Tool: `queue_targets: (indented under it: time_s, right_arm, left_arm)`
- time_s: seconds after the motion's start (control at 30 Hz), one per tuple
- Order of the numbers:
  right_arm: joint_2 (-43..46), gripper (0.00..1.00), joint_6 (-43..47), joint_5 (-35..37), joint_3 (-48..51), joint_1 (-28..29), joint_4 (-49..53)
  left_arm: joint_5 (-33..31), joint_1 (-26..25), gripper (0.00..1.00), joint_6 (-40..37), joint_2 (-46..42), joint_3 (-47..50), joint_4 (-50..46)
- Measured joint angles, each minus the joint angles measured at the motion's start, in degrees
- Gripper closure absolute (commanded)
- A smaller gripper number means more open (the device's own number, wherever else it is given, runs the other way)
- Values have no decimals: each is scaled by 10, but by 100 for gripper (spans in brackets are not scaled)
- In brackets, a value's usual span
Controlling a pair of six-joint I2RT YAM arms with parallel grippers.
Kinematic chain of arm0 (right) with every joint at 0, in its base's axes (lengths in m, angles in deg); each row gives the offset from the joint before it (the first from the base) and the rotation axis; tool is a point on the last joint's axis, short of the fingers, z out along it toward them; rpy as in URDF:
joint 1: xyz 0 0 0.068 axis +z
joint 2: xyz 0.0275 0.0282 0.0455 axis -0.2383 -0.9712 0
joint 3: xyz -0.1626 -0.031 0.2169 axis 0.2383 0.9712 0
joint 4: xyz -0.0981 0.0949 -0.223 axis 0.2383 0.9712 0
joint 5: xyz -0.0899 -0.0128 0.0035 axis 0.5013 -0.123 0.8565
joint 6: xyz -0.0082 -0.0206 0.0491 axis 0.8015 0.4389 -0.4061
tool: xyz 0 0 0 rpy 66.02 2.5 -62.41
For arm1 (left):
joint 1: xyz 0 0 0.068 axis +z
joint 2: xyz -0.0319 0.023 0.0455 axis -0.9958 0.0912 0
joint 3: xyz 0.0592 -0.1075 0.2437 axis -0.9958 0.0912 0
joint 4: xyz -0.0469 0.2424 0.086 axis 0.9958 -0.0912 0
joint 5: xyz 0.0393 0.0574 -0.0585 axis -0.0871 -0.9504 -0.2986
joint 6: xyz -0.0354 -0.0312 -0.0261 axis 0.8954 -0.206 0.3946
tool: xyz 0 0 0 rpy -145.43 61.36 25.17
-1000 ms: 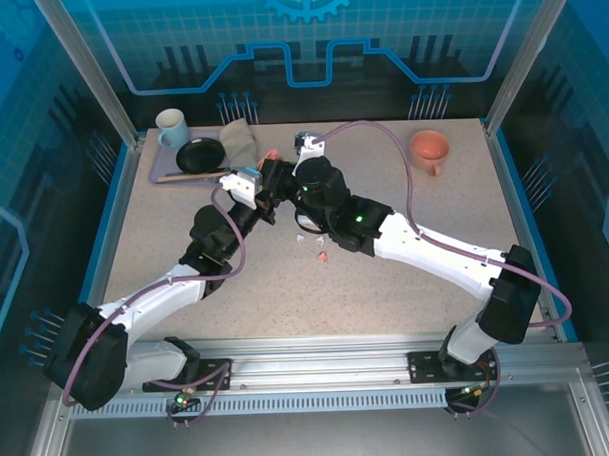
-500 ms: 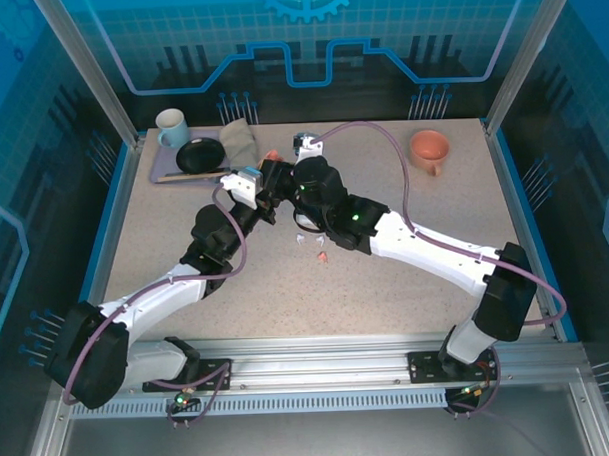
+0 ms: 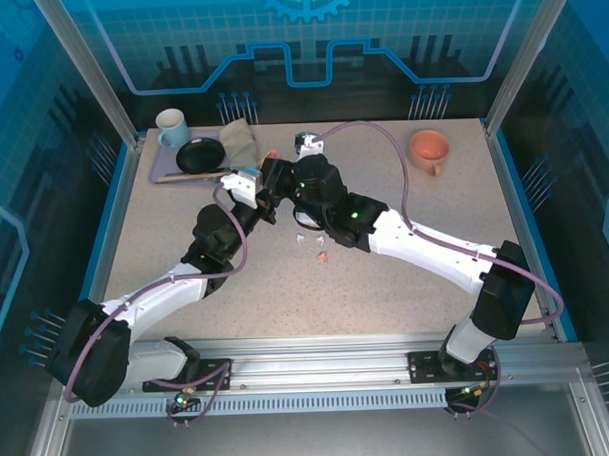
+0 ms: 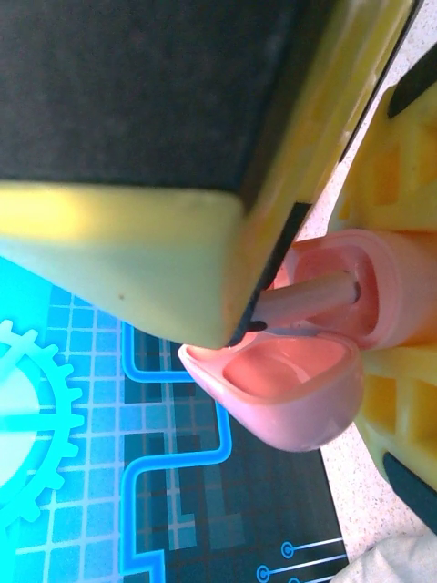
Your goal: Insert wireless bluetooth earbuds into charging case
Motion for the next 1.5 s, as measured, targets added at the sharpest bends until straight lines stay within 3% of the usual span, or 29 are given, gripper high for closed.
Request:
queue_targets:
  time_s: [0.3, 1.5]
  right_arm:
    - [0, 72, -25, -12, 0, -7, -1]
    - [-40, 73, 49, -13, -77, 1, 90]
  left_arm:
    - [0, 0, 100, 0, 0, 0, -2]
    - [-11, 2, 100, -1, 1, -7, -25]
